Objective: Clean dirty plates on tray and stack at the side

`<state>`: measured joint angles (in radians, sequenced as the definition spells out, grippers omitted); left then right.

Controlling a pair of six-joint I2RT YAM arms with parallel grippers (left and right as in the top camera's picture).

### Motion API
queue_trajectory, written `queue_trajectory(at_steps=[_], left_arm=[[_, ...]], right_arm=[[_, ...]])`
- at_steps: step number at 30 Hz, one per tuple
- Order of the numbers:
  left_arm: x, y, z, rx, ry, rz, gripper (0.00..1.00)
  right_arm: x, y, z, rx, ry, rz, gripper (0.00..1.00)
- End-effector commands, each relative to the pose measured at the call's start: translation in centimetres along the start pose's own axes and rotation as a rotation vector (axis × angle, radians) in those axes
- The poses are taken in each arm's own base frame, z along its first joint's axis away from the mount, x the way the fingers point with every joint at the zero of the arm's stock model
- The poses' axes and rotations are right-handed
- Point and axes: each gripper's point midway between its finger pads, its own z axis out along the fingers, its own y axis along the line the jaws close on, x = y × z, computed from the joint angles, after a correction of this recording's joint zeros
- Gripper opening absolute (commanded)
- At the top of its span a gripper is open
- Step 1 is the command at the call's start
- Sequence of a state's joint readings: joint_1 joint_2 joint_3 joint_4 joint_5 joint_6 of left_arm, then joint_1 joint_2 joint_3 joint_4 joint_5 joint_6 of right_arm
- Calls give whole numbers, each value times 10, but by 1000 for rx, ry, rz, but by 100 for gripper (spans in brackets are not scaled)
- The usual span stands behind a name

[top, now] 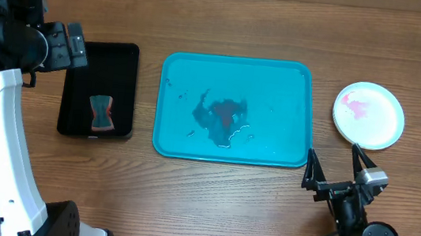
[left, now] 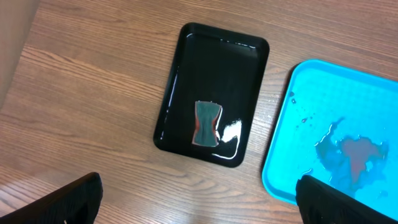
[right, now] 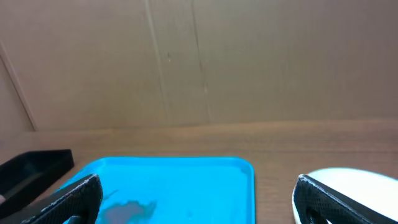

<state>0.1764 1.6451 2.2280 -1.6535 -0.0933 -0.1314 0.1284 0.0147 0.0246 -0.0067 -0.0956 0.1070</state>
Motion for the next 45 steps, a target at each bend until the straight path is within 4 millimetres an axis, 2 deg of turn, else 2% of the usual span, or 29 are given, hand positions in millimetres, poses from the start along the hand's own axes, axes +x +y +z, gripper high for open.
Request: queue_trajectory(at_steps=[1,3,40,45], left_arm=[[-2,-4,-1,11,-6,-7,100],[-2,-4,-1,11,-6,-7,100],[-2,-4,-1,11,-7,-7,100],[1,-3,-10,13,-23,-8,100]], right_arm=[[13,0,0,-1,34,2,100],[22,-2,-1,6,73,6,100],[22,-2,-1,6,73,6,100],[22,-2,-1,6,73,6,100]])
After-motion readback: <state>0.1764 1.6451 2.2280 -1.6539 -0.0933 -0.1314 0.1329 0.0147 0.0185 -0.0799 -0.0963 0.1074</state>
